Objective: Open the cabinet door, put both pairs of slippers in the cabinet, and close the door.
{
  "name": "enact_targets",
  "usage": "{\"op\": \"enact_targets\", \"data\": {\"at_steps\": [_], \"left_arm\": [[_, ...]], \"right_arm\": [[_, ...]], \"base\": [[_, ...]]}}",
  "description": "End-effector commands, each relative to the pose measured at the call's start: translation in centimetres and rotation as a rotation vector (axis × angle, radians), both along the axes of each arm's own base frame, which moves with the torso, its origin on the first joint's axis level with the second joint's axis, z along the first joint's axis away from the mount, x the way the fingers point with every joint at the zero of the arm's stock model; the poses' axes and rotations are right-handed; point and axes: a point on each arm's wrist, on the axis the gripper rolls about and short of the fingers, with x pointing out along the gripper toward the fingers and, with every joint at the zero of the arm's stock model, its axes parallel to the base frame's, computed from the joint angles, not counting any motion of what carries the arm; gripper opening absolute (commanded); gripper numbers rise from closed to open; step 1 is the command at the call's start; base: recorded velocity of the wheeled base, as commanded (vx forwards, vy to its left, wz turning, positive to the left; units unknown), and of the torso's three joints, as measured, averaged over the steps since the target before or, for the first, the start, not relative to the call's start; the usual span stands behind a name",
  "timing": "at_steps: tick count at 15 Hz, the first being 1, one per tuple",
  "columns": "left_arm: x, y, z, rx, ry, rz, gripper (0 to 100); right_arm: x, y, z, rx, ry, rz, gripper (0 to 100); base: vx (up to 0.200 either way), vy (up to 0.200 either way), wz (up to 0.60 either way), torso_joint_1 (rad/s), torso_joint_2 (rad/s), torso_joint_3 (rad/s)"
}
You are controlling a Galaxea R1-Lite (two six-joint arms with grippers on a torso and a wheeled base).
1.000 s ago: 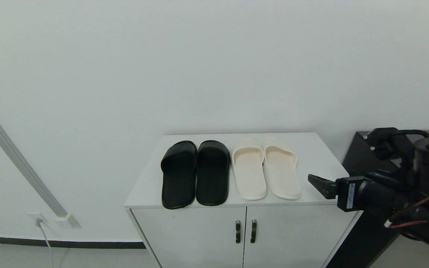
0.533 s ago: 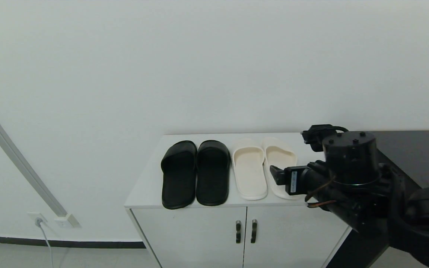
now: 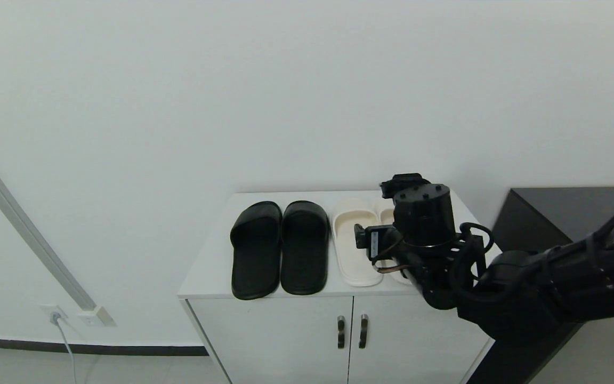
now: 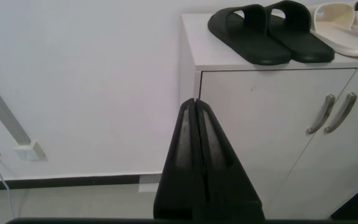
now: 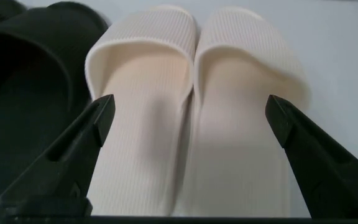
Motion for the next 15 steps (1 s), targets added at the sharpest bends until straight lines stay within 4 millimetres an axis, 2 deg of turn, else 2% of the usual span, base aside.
{"op": "enact_targets", "data": {"at_steps": [1,4,10,15], "left_arm": [[0.0,0.0,0.0,0.0,0.002,0.0,0],[0.0,0.0,0.0,0.0,0.002,0.0,0],[0.0,0.0,0.0,0.0,0.002,0.0,0],[0.0,0.0,0.0,0.0,0.002,0.0,0]], "right_arm": [[2.0,0.7,-1.2,-0.018,0.0,-0.023,100],[3.9,1.1,-1.8,-0.023,-0.012,-0.06,100],[6.1,1.7,-3.3,-0.055,-0.06,-0.072,100],[7.2,1.9,-3.7,-0.049,-0.076,-0.085,100]], "base": [[0.0,0.0,0.0,0.0,0.0,0.0],[0.0,0.0,0.0,0.0,0.0,0.0],[0.0,0.0,0.0,0.0,0.0,0.0],[0.0,0.0,0.0,0.0,0.0,0.0]]}}
